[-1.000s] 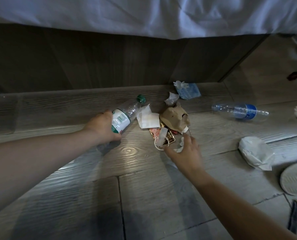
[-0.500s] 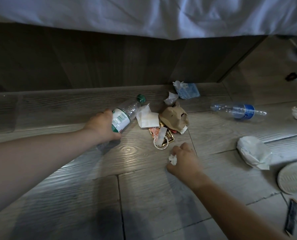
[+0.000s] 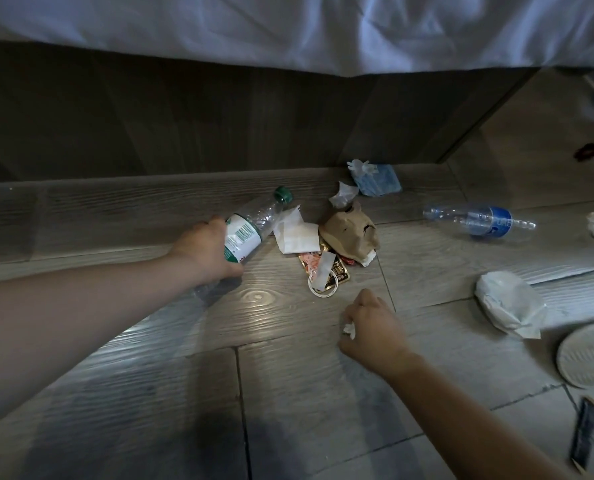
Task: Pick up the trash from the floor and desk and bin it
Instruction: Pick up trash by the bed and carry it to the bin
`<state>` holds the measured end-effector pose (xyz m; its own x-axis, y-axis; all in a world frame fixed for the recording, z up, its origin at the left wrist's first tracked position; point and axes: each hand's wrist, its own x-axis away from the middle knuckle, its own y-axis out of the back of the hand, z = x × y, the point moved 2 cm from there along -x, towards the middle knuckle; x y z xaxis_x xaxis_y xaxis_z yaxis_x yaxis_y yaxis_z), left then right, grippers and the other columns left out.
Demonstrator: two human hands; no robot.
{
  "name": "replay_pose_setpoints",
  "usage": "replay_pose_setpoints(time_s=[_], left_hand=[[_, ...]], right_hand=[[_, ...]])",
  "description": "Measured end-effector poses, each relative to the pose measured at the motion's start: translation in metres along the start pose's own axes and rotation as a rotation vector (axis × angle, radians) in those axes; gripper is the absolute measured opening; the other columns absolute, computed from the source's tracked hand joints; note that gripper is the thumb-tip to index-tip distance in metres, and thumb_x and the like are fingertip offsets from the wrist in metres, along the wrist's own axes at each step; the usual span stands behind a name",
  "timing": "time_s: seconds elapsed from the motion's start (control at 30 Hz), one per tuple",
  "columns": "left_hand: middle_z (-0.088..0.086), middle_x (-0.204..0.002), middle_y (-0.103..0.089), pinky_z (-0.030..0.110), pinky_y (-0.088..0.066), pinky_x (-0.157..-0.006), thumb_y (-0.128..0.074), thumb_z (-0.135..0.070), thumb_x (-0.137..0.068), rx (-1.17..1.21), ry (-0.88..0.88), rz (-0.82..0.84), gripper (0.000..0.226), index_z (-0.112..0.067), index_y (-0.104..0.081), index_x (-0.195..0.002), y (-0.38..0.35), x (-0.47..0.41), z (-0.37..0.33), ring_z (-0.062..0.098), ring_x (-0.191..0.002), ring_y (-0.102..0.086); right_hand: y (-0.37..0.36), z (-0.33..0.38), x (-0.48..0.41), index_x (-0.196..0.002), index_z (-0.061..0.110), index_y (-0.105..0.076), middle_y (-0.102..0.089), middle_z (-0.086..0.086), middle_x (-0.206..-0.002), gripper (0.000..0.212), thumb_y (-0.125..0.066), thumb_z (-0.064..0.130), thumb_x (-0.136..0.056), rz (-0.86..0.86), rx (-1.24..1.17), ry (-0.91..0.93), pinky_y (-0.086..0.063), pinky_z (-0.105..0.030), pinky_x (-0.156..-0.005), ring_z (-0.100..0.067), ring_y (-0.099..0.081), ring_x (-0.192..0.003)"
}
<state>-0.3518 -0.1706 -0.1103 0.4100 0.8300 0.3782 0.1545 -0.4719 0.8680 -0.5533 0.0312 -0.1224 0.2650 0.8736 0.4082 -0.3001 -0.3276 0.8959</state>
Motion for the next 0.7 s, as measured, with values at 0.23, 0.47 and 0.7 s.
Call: replay_pose_setpoints(time_s=[0.23, 0.47, 0.7], left_hand=[[0.013, -0.109, -0.057, 0.029, -0.042, -0.069, -0.078, -0.039, -0.064, 0.005, -0.002, 0.01, 0.065, -0.011, -0.043, -0.11, 0.0, -0.001, 0.002, 0.03, -0.095, -0.058], [0.013, -0.109, -0.057, 0.028, -0.041, -0.069, -0.079, -0.038, -0.063, -0.001, -0.005, 0.005, 0.066, -0.011, -0.042, -0.109, -0.001, -0.003, 0.002, 0.03, -0.095, -0.058], [0.012, -0.107, -0.058, 0.028, -0.04, -0.068, -0.078, -0.038, -0.063, 0.0, -0.013, -0.005, 0.06, -0.017, -0.035, -0.098, -0.003, -0.005, 0.003, 0.03, -0.093, -0.058]], right_hand=[[0.031, 0.013, -0.031, -0.081, 0.006, -0.064, -0.047, -0.001, -0.092, 0.015, -0.073, 0.014, -0.072, -0.238, -0.35, -0.084, -0.031, -0.007, -0.054, -0.017, -0.054, -0.075], [0.027, 0.04, -0.064, -0.13, 0.012, -0.045, -0.035, -0.011, -0.132, 0.063, -0.066, 0.045, -0.08, -0.177, -0.168, -0.176, -0.039, -0.037, -0.097, -0.029, -0.036, -0.122], [0.001, 0.048, -0.064, -0.154, 0.015, -0.007, 0.004, -0.006, -0.162, 0.07, -0.031, 0.052, -0.099, -0.229, -0.013, -0.112, -0.023, -0.048, -0.112, -0.028, 0.0, -0.148]])
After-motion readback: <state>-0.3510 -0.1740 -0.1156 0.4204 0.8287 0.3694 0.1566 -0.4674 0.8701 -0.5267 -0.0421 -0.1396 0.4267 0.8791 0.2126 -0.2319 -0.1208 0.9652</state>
